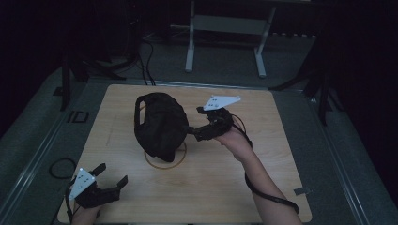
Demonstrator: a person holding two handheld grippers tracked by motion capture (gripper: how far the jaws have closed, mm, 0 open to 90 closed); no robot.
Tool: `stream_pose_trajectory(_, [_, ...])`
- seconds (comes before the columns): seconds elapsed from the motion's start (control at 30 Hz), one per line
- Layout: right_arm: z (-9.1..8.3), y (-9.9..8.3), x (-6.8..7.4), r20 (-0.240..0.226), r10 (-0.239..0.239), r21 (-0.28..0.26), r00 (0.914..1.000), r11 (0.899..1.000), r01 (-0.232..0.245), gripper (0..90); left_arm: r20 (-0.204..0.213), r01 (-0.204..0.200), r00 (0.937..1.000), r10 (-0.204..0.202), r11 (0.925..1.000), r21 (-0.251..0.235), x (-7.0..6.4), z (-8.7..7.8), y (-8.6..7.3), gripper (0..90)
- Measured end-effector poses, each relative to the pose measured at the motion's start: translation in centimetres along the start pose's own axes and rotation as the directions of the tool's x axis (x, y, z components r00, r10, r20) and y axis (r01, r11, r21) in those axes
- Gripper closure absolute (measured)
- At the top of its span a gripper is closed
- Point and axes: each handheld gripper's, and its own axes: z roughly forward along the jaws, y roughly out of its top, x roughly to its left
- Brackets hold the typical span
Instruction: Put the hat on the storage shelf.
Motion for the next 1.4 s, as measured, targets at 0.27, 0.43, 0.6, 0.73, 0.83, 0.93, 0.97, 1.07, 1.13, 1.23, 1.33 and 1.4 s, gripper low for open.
stream_pose_trajectory(0.27, [0.5,-3.1,-0.5,0.010,0.021,0.026,0.9997,0.999,-0.022,14.1,-0.012,0.004,0.9999,-0.004,1.0000,-0.006,0.1,-0.1,0.0,2.6])
stream_pose_trajectory(0.43, [0.8,-4.2,-0.8,0.009,0.023,0.039,0.9997,0.999,-0.023,14.0,-0.009,0.003,1.0000,-0.003,1.0000,-0.006,0.1,-0.1,0.0,2.6])
stream_pose_trajectory(0.6, [1.0,-5.1,-0.7,0.013,0.018,0.049,0.9998,0.999,-0.019,14.0,-0.007,-0.001,1.0000,0.001,1.0000,0.000,0.0,-0.1,-0.1,2.6])
stream_pose_trajectory(0.73, [1.1,-5.9,-0.7,0.015,0.030,0.047,0.9994,0.998,-0.031,13.9,-0.006,-0.001,1.0000,0.001,1.0000,0.000,0.0,-0.1,-0.1,2.6])
stream_pose_trajectory(0.83, [1.1,-6.5,-0.6,0.015,0.030,0.051,0.9994,0.998,-0.030,14.0,-0.004,-0.001,1.0000,0.001,1.0000,-0.001,0.1,-0.1,-0.1,2.6])
stream_pose_trajectory(0.93, [1.2,-7.2,-0.5,0.015,0.034,0.051,0.9993,0.998,-0.034,14.0,-0.005,-0.001,1.0000,0.001,1.0000,-0.001,0.0,-0.1,0.0,2.6])
stream_pose_trajectory(0.97, [1.2,-7.2,-0.5,0.015,0.034,0.051,0.9993,0.998,-0.034,14.0,-0.005,-0.001,1.0000,0.001,1.0000,-0.001,0.0,-0.1,0.0,2.6])
stream_pose_trajectory(1.07, [1.3,-8.3,-0.4,0.018,0.037,0.057,0.9992,0.998,-0.038,14.0,-0.007,-0.002,1.0000,0.002,1.0000,0.000,0.0,-0.1,0.0,2.6])
stream_pose_trajectory(1.13, [1.4,-8.8,-0.3,0.019,0.045,0.057,0.9988,0.997,-0.046,14.0,-0.004,-0.001,1.0000,0.001,1.0000,-0.001,0.1,-0.1,0.0,2.6])
stream_pose_trajectory(1.23, [1.5,-9.6,-0.3,0.025,0.050,0.056,0.9984,0.997,-0.052,14.0,-0.007,-0.002,1.0000,0.002,1.0000,-0.002,0.0,-0.1,0.0,2.6])
stream_pose_trajectory(1.33, [1.7,-10.3,-0.2,0.026,0.041,0.065,0.9988,0.997,-0.043,14.1,-0.008,-0.004,1.0000,0.004,1.0000,0.000,0.0,-0.1,-0.1,2.6])
stream_pose_trajectory(1.4, [1.8,-10.7,-0.1,0.027,0.040,0.070,0.9988,0.997,-0.042,14.0,-0.007,-0.004,1.0000,0.004,1.0000,-0.002,0.1,-0.1,0.0,2.6])
